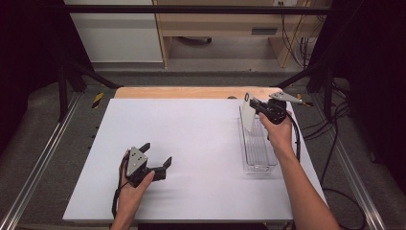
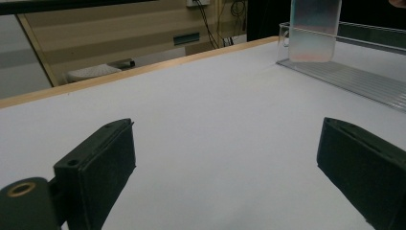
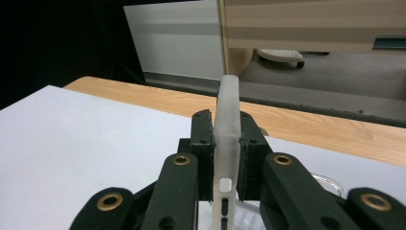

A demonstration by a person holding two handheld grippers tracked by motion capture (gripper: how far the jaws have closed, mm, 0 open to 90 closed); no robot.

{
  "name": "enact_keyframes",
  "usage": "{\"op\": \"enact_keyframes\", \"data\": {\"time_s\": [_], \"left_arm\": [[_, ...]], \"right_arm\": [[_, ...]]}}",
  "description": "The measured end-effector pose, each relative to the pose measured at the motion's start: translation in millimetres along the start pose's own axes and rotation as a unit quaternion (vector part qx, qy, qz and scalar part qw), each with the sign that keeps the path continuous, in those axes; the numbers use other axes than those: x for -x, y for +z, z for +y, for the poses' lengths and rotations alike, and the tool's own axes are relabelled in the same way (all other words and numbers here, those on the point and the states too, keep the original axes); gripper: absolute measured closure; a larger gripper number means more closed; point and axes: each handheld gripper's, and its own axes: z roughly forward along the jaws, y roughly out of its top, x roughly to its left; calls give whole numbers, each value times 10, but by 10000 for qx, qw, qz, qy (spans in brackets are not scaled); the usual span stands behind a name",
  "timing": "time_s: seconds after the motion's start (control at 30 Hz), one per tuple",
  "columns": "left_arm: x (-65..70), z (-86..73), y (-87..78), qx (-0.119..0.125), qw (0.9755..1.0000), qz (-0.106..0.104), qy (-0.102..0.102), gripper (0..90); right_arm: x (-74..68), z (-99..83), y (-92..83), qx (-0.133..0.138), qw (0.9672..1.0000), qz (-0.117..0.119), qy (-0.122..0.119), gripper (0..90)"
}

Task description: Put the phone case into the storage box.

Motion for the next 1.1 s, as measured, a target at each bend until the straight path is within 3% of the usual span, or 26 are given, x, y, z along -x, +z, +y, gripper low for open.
{"op": "enact_keyframes", "data": {"time_s": [1.1], "left_arm": [[2, 1, -1, 4, 10000, -4, -6, 54]], "right_arm": [[25, -2, 117, -90, 9999, -25, -97, 806]]}}
